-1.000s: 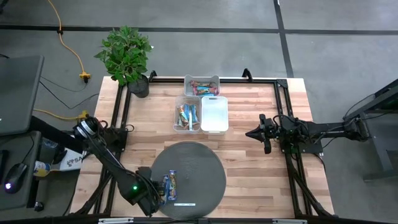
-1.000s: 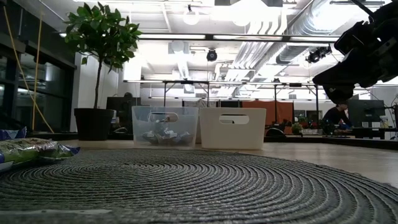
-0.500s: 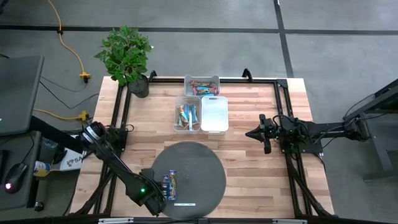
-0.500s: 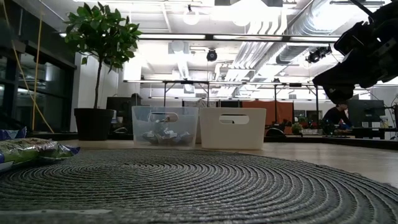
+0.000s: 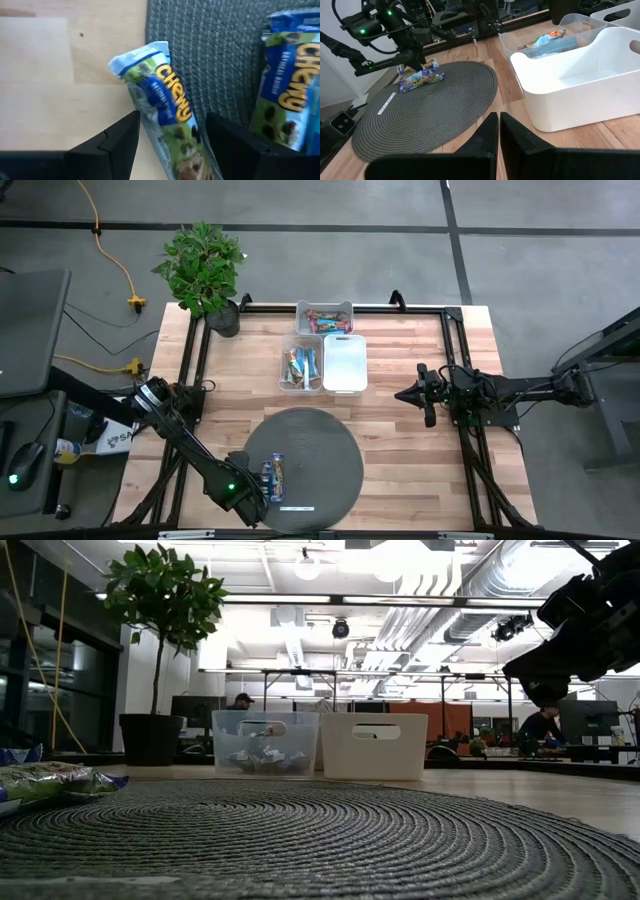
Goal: Pick and place Granola Bars by type
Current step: Put the blue granola bar into the white bin
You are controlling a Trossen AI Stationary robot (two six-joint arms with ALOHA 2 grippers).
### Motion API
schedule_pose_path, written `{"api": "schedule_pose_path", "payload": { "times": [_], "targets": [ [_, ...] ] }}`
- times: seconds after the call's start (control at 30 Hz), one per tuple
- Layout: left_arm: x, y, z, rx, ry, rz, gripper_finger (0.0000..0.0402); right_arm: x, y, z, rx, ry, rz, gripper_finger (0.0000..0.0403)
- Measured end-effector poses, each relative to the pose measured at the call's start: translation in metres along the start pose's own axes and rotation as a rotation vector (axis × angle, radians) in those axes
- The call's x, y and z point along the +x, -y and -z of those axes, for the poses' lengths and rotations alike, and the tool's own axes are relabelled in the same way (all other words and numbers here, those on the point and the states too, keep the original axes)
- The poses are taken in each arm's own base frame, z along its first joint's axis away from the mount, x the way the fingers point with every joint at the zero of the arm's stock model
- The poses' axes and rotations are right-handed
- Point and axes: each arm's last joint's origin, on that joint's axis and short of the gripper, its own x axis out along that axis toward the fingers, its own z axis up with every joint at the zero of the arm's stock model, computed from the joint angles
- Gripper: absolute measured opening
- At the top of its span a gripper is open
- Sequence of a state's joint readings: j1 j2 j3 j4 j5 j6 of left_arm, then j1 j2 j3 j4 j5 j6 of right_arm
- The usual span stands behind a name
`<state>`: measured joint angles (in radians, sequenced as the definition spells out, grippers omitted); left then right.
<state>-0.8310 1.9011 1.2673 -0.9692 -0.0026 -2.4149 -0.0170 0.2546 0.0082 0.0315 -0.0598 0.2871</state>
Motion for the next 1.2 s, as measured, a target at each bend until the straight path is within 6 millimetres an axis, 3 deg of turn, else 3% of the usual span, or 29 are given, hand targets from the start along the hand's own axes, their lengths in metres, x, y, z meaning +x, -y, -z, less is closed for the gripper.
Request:
{"api": "schedule_pose_path", "payload": {
  "times": [0.2,0.73,1.2],
  "targets": [
    [0.011,-0.001,-0.002,-0.001,-0.028,0.035,0.0216,0.0,0.0,0.0,0.0,0.0,0.0,0.0],
    [0.016,0.0,-0.001,0.007,-0.033,0.069,0.0097,0.0,0.0,0.0,0.0,0.001,0.0,0.0],
    [0.001,-0.011,-0.01,0.037,-0.054,-0.024,0.0073,0.0,0.0,0.0,0.0,0.001,0.0,0.0]
  ]
}}
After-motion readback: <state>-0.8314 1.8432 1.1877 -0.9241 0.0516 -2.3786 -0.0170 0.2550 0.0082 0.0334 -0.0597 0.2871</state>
